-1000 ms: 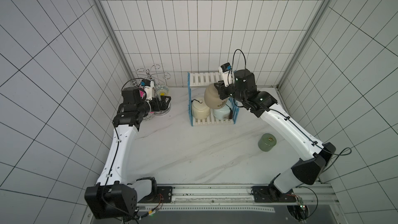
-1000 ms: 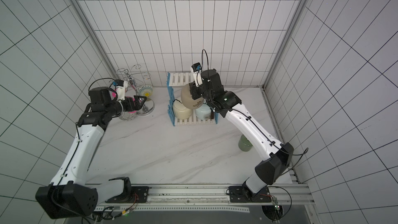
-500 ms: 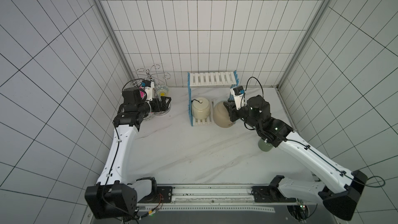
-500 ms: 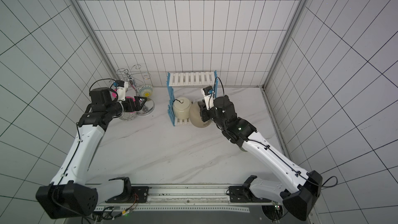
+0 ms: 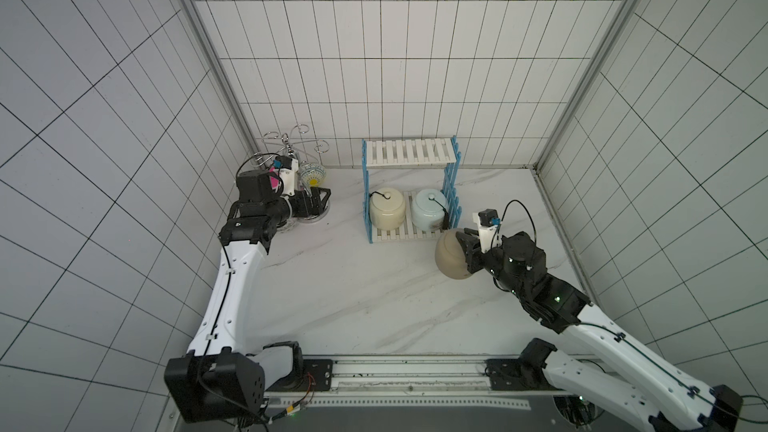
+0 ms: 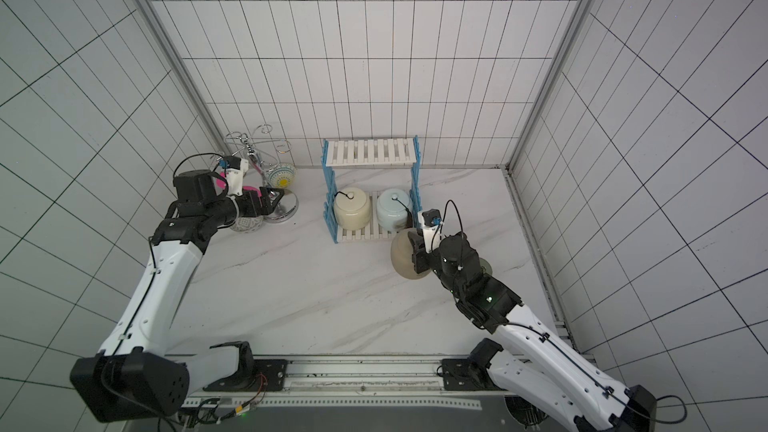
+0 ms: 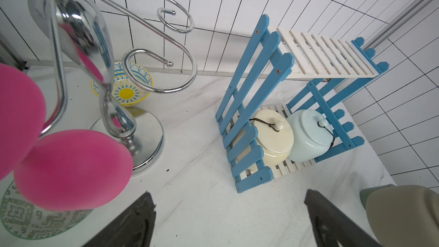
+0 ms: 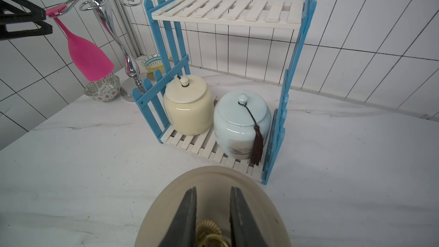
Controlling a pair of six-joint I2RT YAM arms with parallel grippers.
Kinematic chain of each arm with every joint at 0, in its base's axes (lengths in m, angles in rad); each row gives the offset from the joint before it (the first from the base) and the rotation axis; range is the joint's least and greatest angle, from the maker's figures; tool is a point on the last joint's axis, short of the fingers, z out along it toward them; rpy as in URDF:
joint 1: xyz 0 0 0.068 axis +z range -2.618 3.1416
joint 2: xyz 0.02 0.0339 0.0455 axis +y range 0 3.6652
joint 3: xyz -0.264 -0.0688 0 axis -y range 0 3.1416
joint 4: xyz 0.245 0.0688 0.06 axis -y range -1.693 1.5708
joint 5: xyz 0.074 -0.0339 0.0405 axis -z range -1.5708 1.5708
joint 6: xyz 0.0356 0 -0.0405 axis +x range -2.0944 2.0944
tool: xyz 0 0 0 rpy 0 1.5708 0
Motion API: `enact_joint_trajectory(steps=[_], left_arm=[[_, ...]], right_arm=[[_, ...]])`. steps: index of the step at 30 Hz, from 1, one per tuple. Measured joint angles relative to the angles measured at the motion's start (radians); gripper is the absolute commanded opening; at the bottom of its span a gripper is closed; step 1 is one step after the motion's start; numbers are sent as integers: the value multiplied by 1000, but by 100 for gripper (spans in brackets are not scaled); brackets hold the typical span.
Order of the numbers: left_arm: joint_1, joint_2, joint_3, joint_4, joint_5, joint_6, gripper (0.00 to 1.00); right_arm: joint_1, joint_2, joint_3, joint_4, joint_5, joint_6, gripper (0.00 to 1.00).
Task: Remove the tea canisters from the shelf
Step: Place the tea canister at the center of the board.
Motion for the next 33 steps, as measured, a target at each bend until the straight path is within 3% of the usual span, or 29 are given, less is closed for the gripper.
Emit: enact_joint_trajectory(steps=[12, 22, 33], left_arm=[[0, 3, -2, 1, 3, 3, 99], [3, 3, -3, 1, 4, 3, 99], [11, 3, -3, 1, 6, 3, 99]], right_arm=[[-69, -79, -227, 68, -17, 74, 0], [-199, -2, -267, 161, -94, 111, 0], [-217, 55, -299, 237, -135, 122, 0]])
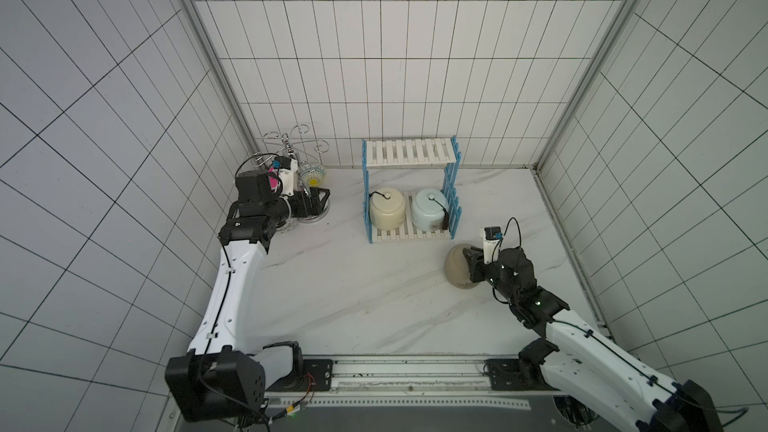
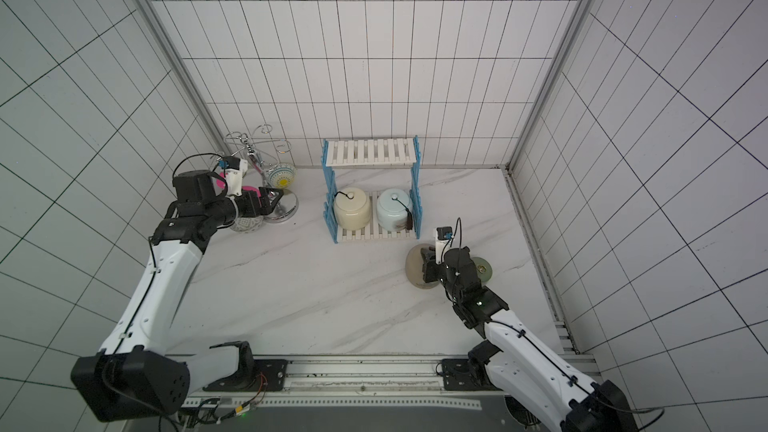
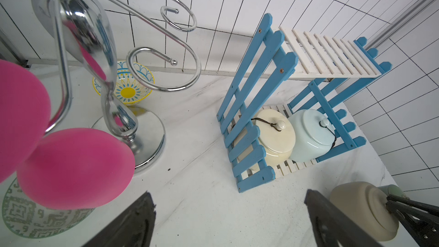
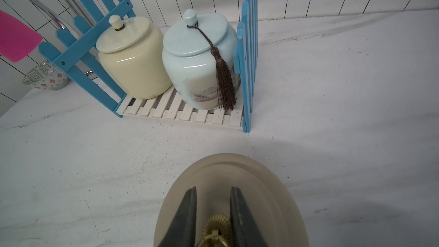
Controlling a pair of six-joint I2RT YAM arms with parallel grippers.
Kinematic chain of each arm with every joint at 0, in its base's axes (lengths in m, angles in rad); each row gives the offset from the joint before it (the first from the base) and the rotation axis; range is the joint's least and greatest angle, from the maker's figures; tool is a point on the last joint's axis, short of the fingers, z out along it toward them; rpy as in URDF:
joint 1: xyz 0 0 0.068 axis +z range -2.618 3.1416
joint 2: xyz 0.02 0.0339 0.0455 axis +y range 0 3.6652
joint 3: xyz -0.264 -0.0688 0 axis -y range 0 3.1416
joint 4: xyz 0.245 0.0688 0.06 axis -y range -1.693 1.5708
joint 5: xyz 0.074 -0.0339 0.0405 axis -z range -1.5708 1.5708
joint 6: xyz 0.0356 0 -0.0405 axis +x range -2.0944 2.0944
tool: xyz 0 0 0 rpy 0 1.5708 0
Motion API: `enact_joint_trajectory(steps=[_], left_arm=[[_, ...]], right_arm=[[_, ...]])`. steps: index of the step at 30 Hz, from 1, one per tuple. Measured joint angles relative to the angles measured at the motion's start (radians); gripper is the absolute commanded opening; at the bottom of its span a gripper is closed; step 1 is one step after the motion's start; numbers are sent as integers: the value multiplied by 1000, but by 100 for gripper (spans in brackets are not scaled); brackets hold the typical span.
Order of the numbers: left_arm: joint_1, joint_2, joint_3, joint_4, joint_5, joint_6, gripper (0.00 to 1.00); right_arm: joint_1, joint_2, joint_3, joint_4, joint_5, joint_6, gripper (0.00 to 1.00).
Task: Remove the tea canisters from the shelf
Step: Place the tea canister at the center of the board, then pick up the tea canister from the shelf.
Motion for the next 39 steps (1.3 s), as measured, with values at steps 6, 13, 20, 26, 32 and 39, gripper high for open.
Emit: enact_joint_trajectory(steps=[6, 13, 20, 26, 32, 39], left_arm=[[0, 0, 0, 1, 1, 3, 99], [0, 0, -10, 7, 6, 3, 99], [1, 0, -11, 7, 16, 4, 99], [1, -8, -21, 7, 47, 31, 99], [-1, -49, -39, -2, 95, 87, 99], [-46, -140, -95, -52, 111, 183, 99]], right_arm=[[0, 1, -14, 18, -2, 1, 1], [0, -18, -12, 9, -2, 1, 52], [0, -87, 87, -69, -2, -2, 78], [0, -47, 279, -230, 7, -5, 84], [0, 82, 475, -417, 7, -4, 80], [0, 278, 690, -589, -1, 2, 73]])
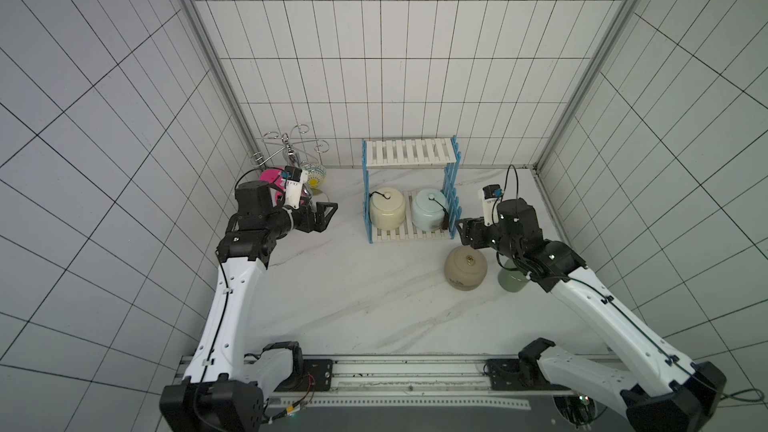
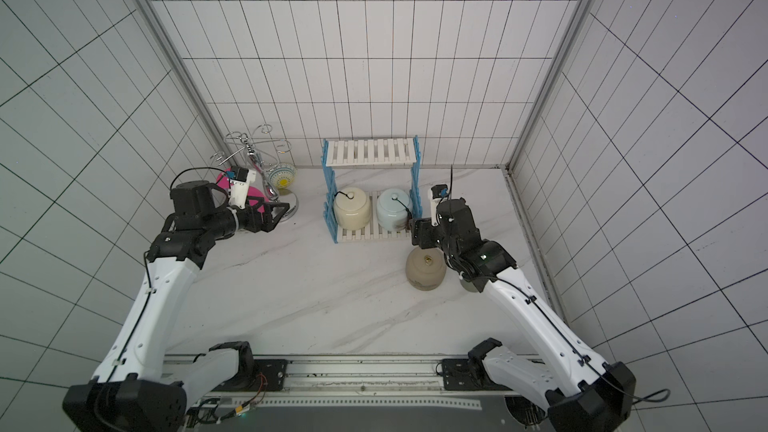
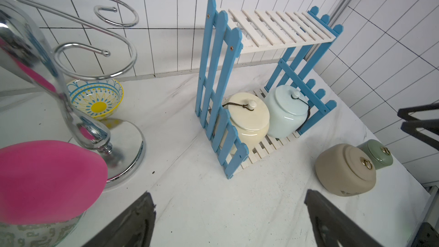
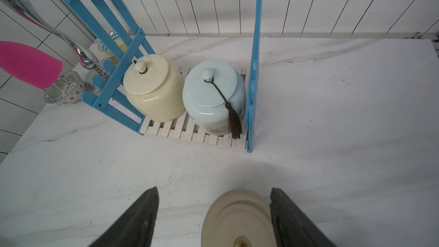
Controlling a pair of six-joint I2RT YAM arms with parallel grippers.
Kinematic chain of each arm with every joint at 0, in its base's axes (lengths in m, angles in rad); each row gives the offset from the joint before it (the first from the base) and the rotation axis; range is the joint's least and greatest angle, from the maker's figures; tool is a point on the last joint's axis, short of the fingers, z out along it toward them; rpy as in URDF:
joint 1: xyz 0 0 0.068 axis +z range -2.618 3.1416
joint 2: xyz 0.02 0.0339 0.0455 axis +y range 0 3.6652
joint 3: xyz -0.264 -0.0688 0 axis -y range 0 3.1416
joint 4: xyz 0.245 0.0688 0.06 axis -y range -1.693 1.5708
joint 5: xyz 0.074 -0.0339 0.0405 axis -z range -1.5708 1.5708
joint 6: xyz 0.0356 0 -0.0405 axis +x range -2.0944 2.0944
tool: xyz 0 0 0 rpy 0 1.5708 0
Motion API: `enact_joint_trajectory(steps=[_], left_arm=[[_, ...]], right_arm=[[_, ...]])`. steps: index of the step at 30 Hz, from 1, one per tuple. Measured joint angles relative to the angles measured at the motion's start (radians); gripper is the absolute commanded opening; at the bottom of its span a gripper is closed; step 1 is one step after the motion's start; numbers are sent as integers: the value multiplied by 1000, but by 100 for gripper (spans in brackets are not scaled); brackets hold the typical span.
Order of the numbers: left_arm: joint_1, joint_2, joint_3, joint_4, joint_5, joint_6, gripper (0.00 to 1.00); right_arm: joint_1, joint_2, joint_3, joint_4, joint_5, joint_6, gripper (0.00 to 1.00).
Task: Remove the tea canisters from the shelf
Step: Pick up the tea canister from the shelf.
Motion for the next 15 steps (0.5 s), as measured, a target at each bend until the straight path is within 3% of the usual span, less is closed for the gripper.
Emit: enact_joint_trajectory(steps=[15], left_arm=[[-64, -130, -222, -69, -7, 125, 99]], right_arm=[[10, 364, 272, -58, -8, -40, 61]])
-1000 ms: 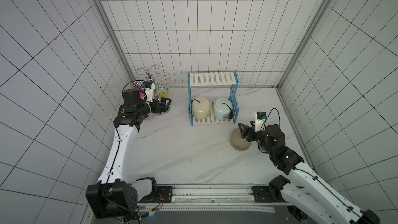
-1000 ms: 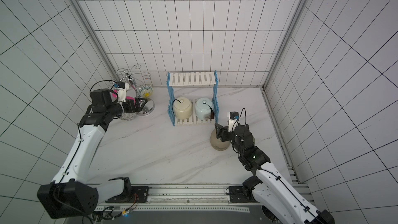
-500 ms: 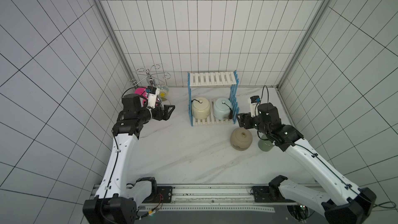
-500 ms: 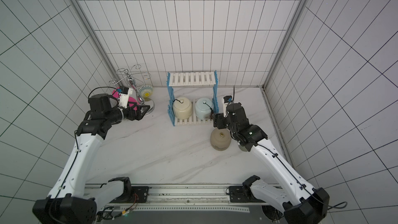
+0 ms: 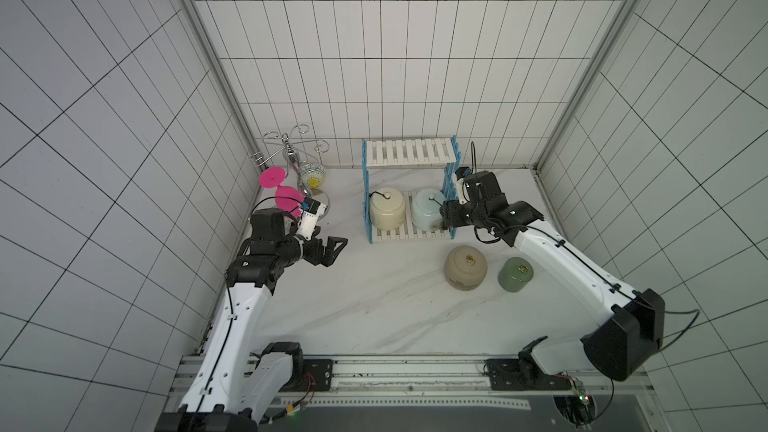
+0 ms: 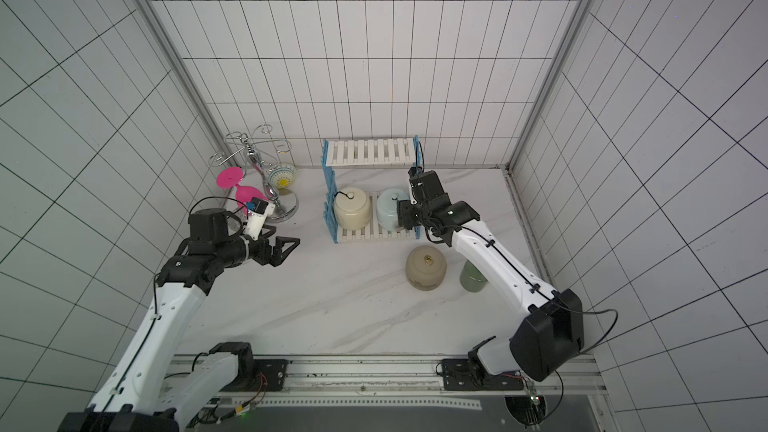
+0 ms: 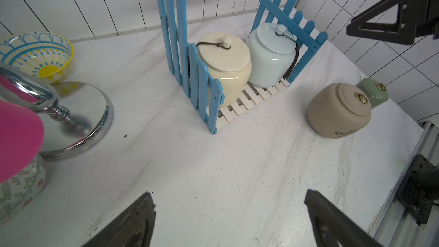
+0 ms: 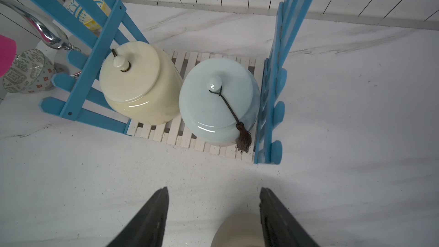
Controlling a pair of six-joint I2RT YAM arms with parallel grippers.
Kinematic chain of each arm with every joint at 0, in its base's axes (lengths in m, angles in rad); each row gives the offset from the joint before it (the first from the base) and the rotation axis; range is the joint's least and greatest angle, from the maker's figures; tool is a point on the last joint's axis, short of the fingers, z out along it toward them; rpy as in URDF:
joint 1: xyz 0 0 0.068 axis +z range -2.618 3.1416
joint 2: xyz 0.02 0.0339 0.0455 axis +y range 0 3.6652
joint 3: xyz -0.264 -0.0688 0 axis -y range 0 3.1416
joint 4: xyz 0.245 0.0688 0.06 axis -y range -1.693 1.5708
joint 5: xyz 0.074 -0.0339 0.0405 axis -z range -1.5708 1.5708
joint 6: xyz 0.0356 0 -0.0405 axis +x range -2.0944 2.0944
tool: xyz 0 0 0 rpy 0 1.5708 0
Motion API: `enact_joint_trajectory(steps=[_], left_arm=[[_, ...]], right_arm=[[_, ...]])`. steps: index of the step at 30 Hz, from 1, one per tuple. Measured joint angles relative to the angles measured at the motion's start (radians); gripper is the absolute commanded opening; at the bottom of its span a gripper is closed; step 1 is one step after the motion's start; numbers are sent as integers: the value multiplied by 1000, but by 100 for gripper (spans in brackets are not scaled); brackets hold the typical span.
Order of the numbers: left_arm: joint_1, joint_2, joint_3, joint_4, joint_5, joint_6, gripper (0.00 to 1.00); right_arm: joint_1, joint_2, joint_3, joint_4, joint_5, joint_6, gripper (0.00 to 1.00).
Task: Remove the tea canisters from the shelf
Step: Pick up the tea canister from the shelf.
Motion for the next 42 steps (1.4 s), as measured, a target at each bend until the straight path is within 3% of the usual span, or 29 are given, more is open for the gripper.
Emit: enact_joint_trajectory(steps=[15, 32, 42], left_arm=[[-39, -1, -109, 29, 48, 26, 99], [-47, 11, -109, 38, 47, 25, 99], [-47, 11, -109, 39, 47, 25, 99]], right_arm=[[6, 299, 212, 53, 63, -68, 52], [6, 445, 275, 76, 122, -99, 40], [3, 453, 285, 80, 123, -99, 33]])
